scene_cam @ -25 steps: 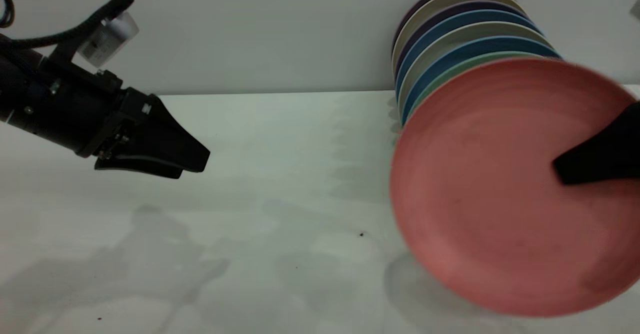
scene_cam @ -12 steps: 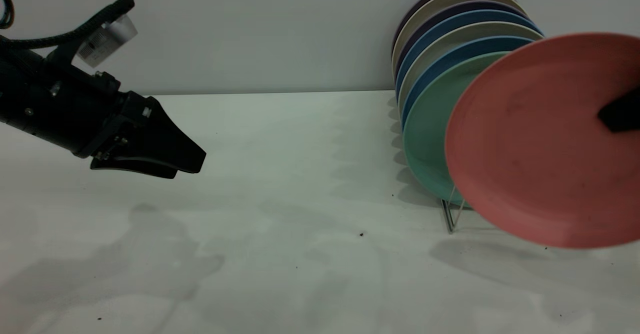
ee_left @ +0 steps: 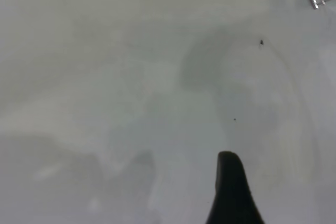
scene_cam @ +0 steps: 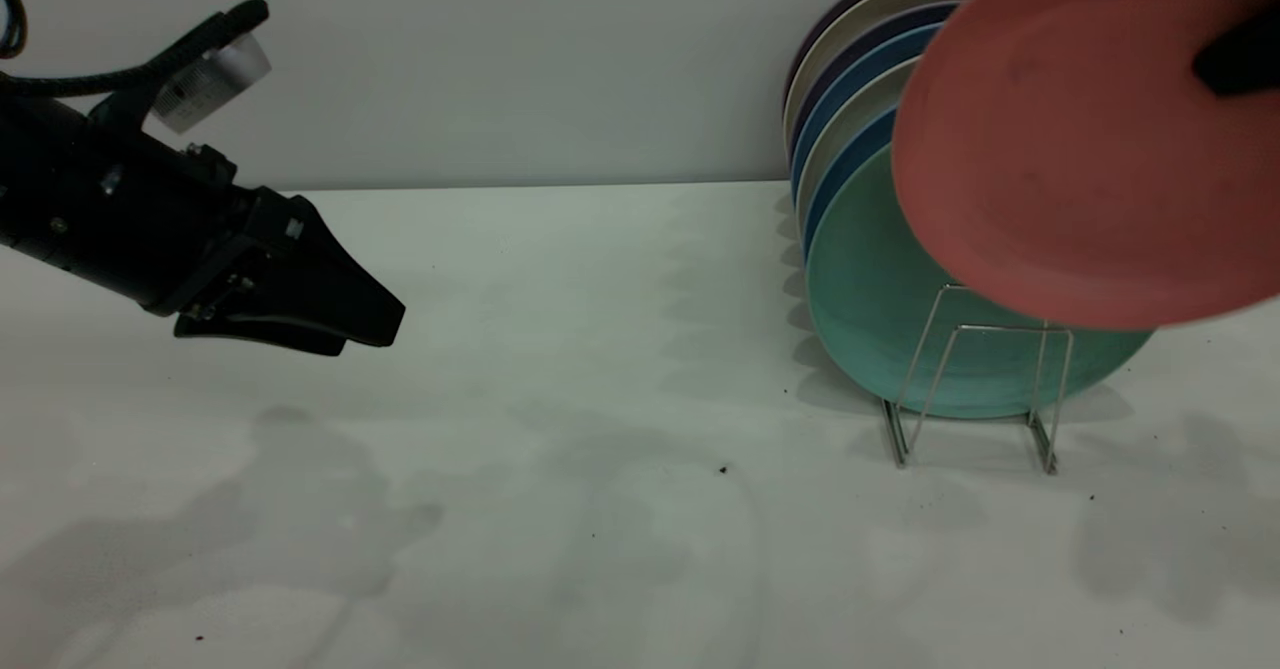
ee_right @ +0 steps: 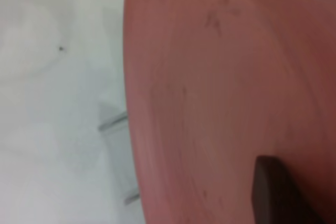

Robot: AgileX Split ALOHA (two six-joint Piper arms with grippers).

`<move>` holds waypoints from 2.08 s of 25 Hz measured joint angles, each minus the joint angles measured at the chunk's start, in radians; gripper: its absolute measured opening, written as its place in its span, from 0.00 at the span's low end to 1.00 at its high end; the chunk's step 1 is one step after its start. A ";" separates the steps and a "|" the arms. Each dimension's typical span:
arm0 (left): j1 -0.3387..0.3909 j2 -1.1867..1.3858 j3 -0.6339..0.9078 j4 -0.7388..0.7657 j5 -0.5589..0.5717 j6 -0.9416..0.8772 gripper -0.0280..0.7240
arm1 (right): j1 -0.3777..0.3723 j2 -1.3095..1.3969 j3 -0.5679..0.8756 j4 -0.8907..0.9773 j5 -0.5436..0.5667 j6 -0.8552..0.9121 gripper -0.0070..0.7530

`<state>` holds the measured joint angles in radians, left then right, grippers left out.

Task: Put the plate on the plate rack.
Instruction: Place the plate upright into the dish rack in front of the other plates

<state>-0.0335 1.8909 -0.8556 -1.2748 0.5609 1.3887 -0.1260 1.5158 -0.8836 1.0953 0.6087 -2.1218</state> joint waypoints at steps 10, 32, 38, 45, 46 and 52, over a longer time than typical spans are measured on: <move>0.000 0.000 0.000 0.000 -0.007 0.001 0.72 | 0.069 0.068 -0.056 -0.011 -0.019 0.000 0.19; 0.000 0.000 0.000 0.004 -0.011 0.001 0.72 | 0.127 0.118 -0.089 -0.054 -0.117 0.000 0.19; 0.000 0.000 0.000 0.006 -0.014 0.001 0.72 | 0.127 0.157 -0.095 -0.054 -0.121 0.000 0.19; 0.000 0.000 0.000 0.007 -0.014 0.001 0.72 | 0.127 0.213 -0.096 -0.054 -0.127 0.000 0.19; 0.000 0.000 0.000 0.007 -0.014 0.001 0.72 | 0.127 0.219 -0.096 -0.054 -0.130 0.000 0.19; 0.000 0.000 0.000 0.007 -0.014 0.003 0.72 | 0.127 0.257 -0.096 -0.053 -0.145 0.000 0.19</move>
<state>-0.0335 1.8909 -0.8556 -1.2675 0.5471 1.3916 0.0014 1.7727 -0.9799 1.0422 0.4637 -2.1218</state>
